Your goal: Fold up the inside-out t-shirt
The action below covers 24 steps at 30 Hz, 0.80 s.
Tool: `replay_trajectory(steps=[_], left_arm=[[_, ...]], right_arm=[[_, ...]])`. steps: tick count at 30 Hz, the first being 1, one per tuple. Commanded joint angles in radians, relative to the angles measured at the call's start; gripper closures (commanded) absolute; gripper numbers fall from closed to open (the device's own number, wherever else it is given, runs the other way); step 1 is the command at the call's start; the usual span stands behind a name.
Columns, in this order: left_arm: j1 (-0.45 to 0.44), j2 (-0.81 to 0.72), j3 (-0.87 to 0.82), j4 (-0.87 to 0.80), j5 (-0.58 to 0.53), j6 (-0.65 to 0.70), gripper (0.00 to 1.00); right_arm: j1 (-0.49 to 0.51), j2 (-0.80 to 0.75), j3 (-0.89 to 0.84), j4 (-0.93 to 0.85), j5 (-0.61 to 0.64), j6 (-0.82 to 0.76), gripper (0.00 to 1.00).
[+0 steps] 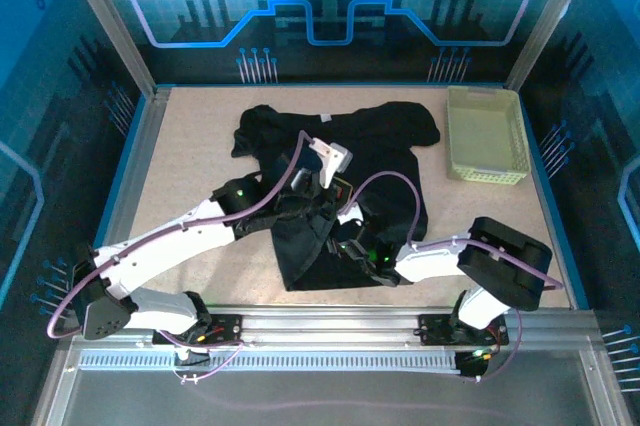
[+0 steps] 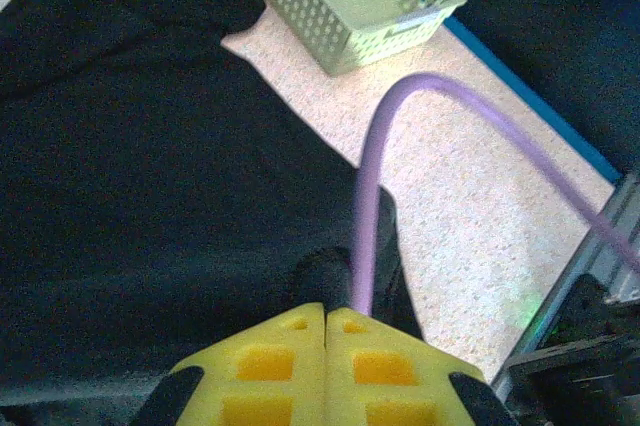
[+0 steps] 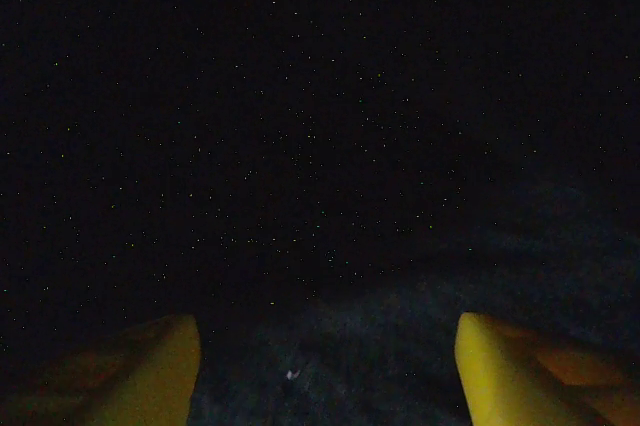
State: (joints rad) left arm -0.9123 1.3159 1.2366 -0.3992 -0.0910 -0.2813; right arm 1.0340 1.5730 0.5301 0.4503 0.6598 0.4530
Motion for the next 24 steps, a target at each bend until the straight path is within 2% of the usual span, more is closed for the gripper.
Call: replay_trajectory(steps=[1,5,8,13,19,21,24], left_arm=[[0.007,0.026,0.065,-0.028,0.017,0.005,1.00],[0.006,0.046,0.091,-0.023,0.030,-0.004,1.00],[0.007,0.052,0.101,-0.005,0.063,-0.016,1.00],[0.006,0.046,0.119,-0.006,0.081,-0.010,1.00],[0.007,0.044,0.131,-0.006,0.076,0.002,1.00],[0.007,0.051,0.137,-0.009,0.076,0.004,1.00],[0.007,0.062,0.149,-0.004,0.099,0.002,1.00]], right_arm=[[0.013,0.031,0.041,0.062,0.167,0.001,0.29],[-0.005,0.052,0.065,0.020,0.234,0.080,0.27],[-0.053,0.075,0.087,0.013,0.209,0.125,0.27],[-0.200,0.094,0.114,0.048,-0.027,0.163,0.27],[-0.281,0.113,0.148,0.090,-0.176,0.197,0.27],[-0.287,0.119,0.161,0.083,-0.199,0.203,0.27],[-0.289,0.129,0.194,0.009,-0.168,0.252,0.27]])
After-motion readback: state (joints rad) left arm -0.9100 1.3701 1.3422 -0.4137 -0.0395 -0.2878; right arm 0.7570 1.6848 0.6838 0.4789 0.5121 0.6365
